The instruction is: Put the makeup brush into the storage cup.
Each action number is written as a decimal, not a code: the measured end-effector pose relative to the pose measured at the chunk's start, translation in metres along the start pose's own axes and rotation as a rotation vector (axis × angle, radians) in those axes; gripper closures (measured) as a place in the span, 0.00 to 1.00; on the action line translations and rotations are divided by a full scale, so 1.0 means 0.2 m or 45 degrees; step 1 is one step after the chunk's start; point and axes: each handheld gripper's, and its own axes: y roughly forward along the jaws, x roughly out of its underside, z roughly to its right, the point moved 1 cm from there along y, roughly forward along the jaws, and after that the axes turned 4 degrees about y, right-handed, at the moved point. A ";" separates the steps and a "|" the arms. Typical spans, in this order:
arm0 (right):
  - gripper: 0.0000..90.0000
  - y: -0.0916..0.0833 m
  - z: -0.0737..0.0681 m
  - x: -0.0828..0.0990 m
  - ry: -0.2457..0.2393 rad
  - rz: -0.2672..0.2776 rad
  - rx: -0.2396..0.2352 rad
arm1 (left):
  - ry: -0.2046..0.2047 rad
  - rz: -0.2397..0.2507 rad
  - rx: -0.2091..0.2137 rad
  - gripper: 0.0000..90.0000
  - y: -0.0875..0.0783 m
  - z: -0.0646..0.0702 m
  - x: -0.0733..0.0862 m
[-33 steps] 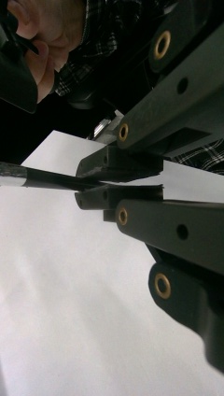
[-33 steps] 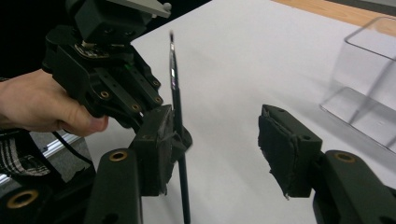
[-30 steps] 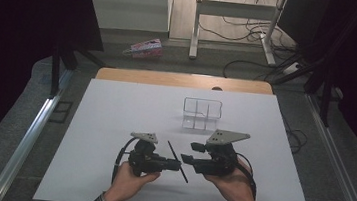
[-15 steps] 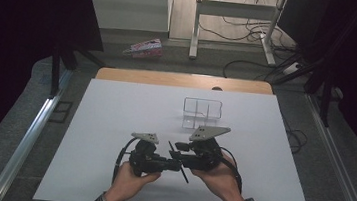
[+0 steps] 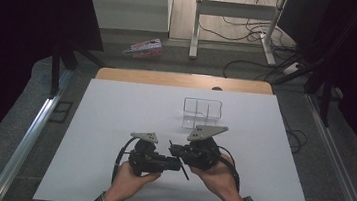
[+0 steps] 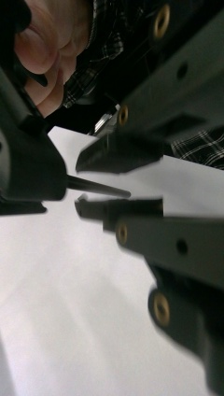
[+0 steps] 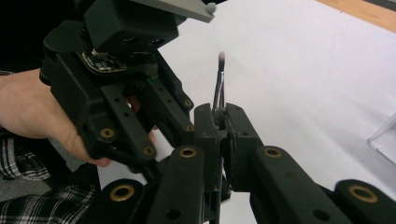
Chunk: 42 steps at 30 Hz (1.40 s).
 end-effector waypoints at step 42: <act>0.94 -0.14 0.23 -0.14 0.037 0.122 0.125 | 0.222 -0.066 -0.566 0.08 -0.24 0.03 0.13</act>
